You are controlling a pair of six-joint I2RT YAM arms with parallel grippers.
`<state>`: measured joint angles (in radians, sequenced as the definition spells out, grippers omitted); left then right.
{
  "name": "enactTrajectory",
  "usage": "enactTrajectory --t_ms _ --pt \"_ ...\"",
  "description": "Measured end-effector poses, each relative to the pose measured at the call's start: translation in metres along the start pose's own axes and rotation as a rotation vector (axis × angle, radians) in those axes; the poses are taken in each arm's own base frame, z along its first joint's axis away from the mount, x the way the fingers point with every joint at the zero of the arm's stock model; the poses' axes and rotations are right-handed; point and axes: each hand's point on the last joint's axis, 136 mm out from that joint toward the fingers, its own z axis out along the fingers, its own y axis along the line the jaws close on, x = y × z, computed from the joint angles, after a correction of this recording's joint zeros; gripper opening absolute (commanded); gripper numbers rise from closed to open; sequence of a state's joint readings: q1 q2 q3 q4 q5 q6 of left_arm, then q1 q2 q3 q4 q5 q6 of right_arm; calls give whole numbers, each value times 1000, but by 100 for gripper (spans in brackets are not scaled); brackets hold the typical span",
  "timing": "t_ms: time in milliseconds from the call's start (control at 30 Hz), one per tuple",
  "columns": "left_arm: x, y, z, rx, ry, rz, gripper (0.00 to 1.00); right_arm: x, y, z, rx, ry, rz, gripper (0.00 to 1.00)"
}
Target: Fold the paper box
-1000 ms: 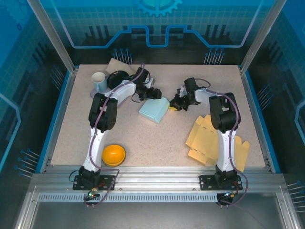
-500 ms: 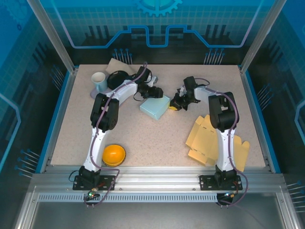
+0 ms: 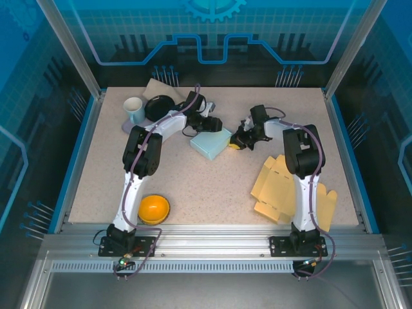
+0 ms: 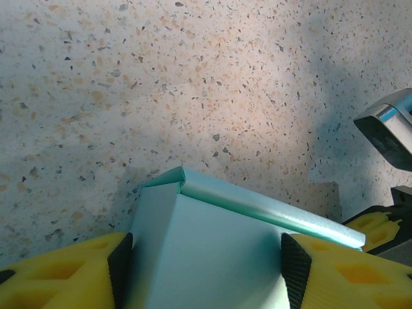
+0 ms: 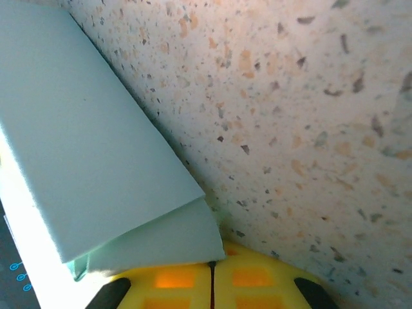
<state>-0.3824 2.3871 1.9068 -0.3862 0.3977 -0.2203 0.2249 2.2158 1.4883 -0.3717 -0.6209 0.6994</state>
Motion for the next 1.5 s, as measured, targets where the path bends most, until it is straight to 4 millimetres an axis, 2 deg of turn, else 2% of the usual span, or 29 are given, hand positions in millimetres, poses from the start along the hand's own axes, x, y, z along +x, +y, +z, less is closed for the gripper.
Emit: enactTrajectory --t_ms 600,833,1033,1200,1500 --pt "5 -5 1 41 -10 0 61 -1 -6 -7 23 -12 8 8" --pt "30 -13 -2 41 -2 -90 62 6 -22 -21 89 -52 22 8" --pt "53 -28 -4 51 44 -132 70 8 -36 -34 102 -94 51 8" --pt "61 -40 -4 56 68 -136 76 10 -46 -45 124 -128 64 10" --pt "73 -47 -19 55 88 -184 81 15 -26 -74 137 -176 -2 12"
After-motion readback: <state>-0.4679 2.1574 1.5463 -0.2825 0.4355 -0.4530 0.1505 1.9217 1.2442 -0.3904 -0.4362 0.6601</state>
